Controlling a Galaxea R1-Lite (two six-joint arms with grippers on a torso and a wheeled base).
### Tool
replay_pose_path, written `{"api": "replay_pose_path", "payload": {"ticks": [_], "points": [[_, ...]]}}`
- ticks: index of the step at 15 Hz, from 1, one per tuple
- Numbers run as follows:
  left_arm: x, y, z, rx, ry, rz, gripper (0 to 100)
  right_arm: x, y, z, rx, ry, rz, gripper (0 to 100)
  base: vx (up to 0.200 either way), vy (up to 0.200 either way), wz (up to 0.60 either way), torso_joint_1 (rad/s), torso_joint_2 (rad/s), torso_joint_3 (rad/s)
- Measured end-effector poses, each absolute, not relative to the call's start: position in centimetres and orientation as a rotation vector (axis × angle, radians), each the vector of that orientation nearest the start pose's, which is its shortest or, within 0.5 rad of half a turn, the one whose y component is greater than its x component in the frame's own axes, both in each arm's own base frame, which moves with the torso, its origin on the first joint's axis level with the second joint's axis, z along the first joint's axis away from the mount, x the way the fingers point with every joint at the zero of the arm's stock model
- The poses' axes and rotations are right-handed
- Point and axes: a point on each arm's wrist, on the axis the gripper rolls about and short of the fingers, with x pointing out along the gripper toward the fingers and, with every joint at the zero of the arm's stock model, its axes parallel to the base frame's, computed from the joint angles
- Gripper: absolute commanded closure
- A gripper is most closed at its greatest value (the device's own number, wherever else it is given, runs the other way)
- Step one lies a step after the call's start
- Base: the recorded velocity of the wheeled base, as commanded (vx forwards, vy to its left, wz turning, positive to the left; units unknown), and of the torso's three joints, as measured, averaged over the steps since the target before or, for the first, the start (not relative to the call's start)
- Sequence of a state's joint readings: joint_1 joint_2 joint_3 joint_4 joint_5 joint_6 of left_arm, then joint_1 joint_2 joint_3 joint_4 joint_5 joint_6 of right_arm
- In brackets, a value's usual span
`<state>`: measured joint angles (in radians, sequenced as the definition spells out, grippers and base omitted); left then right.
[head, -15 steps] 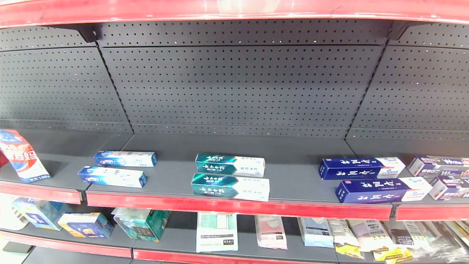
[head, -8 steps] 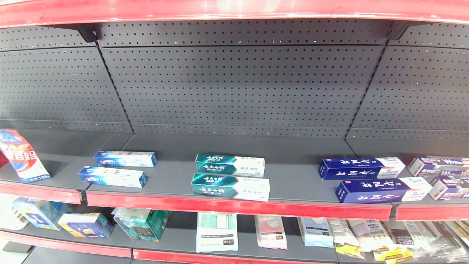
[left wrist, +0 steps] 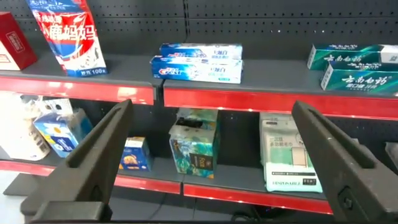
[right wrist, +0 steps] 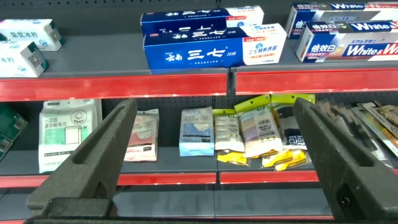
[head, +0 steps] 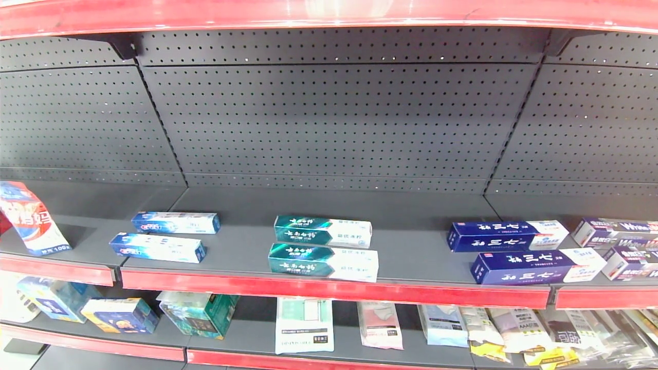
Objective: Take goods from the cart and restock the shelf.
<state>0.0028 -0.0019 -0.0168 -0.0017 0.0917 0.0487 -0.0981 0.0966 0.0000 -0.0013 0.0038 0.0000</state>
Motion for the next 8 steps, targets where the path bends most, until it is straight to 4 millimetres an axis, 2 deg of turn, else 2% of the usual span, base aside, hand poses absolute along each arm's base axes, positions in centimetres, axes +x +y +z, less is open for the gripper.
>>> {"api": "replay_pose_path", "payload": {"ticks": [8], "points": [[-2.3, 0.27, 8.06, 0.042, 0.006, 0.135, 0, -1.53, 0.16, 7.75, 0.004, 0.095, -0.094, 0, 0.0, 0.0, 0.0, 0.0, 0.0, 0.0]]}}
